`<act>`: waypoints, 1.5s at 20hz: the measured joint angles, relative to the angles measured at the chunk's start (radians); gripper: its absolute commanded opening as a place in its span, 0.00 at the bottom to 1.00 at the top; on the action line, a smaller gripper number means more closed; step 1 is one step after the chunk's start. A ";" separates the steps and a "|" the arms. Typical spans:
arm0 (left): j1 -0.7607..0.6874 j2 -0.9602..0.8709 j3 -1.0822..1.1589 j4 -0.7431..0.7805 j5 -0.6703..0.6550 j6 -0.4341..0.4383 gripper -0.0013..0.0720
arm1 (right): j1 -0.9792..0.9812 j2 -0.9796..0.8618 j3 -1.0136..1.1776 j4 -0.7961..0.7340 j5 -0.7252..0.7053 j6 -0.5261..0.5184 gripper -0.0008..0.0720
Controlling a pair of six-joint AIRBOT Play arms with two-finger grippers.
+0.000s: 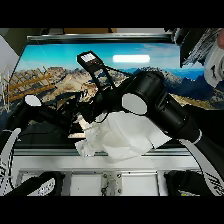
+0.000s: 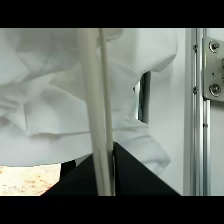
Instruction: Fold the clothes and pants, and hang the long-sleeved shirts on hangers.
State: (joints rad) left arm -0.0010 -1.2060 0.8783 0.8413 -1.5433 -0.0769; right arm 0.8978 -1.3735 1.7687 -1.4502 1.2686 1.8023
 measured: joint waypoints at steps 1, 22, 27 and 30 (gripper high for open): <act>0.000 0.000 0.000 0.000 0.000 0.000 0.04 | -0.002 0.007 0.002 0.007 0.008 0.000 0.98; 0.000 0.000 0.000 0.001 -0.001 0.000 0.04 | -0.555 0.198 -0.088 0.391 0.297 -0.706 0.98; 0.000 0.000 0.000 0.001 0.000 0.001 0.04 | -0.924 0.230 -0.352 0.797 0.309 -1.090 0.98; 0.000 0.000 0.000 0.001 0.002 0.003 0.04 | -1.070 0.203 -0.494 0.975 0.342 -1.342 0.98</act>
State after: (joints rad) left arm -0.0010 -1.2060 0.8783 0.8425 -1.5417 -0.0742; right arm -0.1722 -1.1702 1.2743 -0.4751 1.6104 0.4606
